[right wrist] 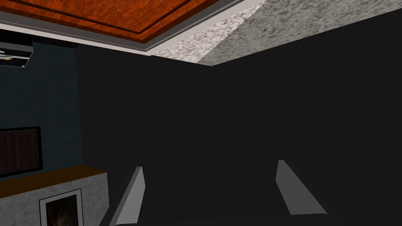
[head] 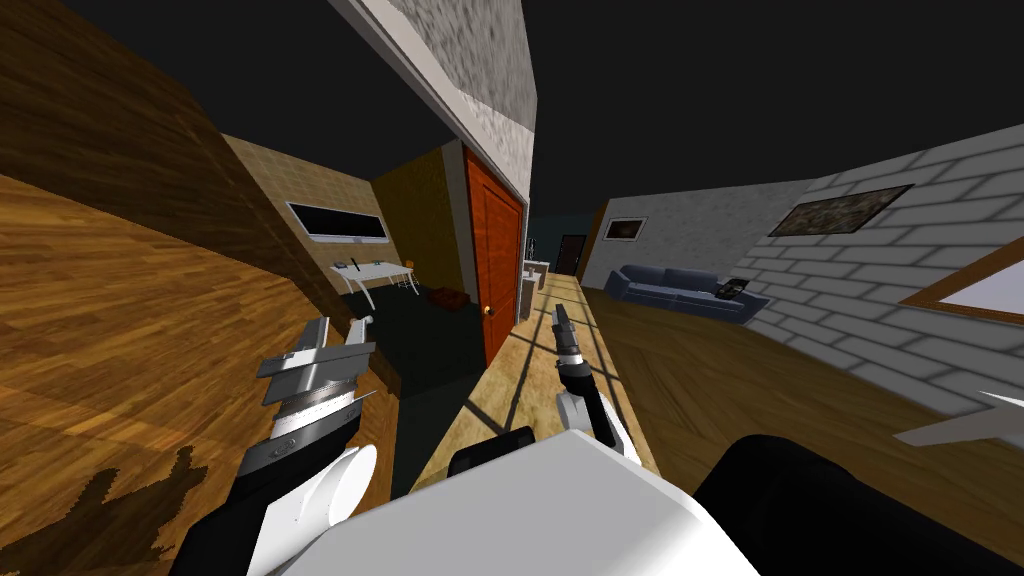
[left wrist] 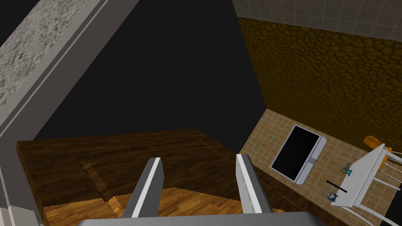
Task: Push the door open
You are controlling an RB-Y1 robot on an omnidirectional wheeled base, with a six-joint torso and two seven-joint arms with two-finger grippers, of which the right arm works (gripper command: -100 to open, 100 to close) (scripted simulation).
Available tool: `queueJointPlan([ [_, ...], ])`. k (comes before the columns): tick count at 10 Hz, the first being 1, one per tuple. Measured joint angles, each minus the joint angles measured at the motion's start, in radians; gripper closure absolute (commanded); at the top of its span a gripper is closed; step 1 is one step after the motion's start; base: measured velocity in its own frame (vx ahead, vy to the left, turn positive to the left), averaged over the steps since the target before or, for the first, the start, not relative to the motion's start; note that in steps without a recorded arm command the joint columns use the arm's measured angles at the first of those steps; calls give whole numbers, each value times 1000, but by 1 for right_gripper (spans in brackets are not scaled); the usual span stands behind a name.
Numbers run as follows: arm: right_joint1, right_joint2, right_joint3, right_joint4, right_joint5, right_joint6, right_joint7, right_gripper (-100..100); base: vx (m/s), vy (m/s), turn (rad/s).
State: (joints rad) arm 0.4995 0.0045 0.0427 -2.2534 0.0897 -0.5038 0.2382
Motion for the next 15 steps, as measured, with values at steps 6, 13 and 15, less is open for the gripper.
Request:
queueJointPlan([
  [6, -62, -16, 19, 159, 89, -46, 79, -100, 94, -36, -4],
  [13, -143, -41, 37, 382, 214, -117, 188, -100, 100, -42, -5],
  [15, -172, -36, 51, 453, 259, -141, 231, -100, 89, -46, -5],
])
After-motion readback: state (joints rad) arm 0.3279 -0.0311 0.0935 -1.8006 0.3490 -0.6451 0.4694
